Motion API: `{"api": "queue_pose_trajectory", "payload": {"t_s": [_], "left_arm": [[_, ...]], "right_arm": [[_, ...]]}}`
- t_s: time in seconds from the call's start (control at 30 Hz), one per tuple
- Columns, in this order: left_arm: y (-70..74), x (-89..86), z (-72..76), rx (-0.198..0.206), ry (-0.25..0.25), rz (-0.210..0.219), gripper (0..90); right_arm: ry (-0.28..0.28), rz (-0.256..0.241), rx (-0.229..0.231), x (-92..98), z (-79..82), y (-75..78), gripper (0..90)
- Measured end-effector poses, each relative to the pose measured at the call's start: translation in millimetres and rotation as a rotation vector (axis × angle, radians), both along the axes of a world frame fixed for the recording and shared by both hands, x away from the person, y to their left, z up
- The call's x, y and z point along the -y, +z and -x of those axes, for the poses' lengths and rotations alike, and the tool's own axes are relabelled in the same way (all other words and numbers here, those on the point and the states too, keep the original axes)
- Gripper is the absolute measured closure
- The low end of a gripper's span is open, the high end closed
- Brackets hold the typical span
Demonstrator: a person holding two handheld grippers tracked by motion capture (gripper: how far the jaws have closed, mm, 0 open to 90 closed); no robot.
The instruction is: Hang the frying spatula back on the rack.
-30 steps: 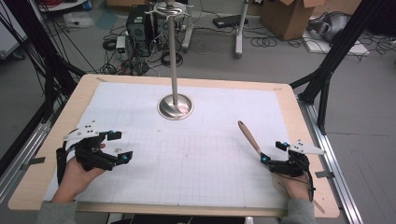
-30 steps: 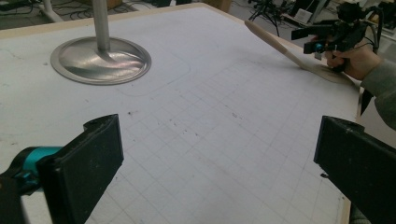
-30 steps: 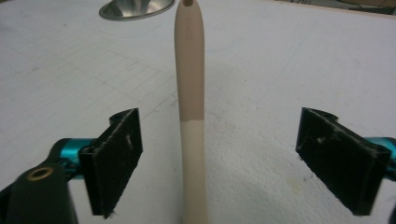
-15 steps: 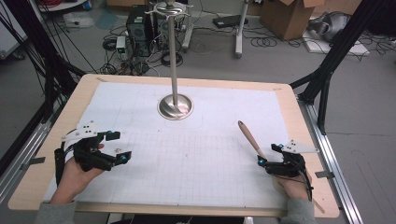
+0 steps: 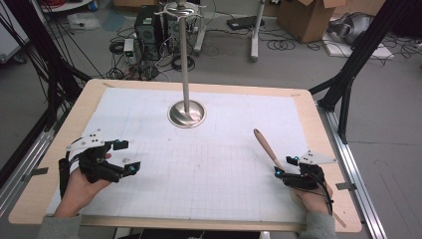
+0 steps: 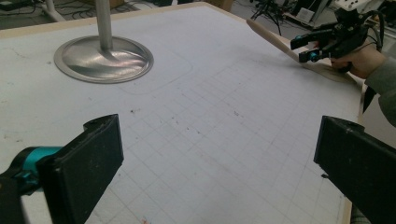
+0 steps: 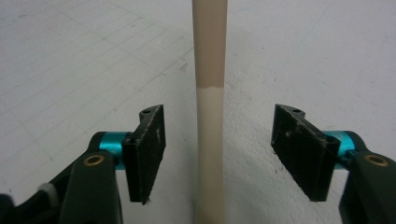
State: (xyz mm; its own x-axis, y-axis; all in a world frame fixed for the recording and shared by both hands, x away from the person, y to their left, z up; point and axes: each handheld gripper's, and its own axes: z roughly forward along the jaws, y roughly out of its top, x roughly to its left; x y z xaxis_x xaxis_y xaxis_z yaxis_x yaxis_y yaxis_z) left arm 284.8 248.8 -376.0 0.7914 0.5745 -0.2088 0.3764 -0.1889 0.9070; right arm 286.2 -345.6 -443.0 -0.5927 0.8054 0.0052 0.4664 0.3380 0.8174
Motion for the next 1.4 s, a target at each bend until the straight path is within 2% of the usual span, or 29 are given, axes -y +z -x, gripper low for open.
{"api": "queue_pose_trajectory", "payload": {"t_s": [0.23, 0.67, 0.97, 1.13, 1.23, 1.4], "left_arm": [[0.0, 0.0, 0.5, 0.001, 0.003, -0.001, 1.8], [-0.4, -0.4, -0.5, 0.000, 0.000, 0.003, 1.9], [1.0, 0.8, 0.6, 0.003, 0.004, 0.003, 1.8], [1.1, 1.7, 0.7, 0.005, 0.003, 0.002, 1.8], [0.8, 1.2, 0.7, 0.002, 0.004, 0.000, 1.8], [1.3, 0.0, 0.9, 0.004, 0.005, 0.004, 1.8]], "right_arm": [[0.009, 0.039, -0.030, -2.5, 0.3, -1.3, 42.3], [0.014, 0.070, -0.066, -3.7, 1.7, -2.9, 53.8], [0.016, 0.080, -0.086, -3.5, 3.3, -4.0, 59.4], [0.029, 0.074, -0.096, -3.5, 4.1, -4.0, 67.5], [0.008, 0.068, -0.096, -2.1, 3.5, -3.9, 75.9], [0.001, 0.051, -0.109, -0.3, 2.3, -3.8, 77.7]]}}
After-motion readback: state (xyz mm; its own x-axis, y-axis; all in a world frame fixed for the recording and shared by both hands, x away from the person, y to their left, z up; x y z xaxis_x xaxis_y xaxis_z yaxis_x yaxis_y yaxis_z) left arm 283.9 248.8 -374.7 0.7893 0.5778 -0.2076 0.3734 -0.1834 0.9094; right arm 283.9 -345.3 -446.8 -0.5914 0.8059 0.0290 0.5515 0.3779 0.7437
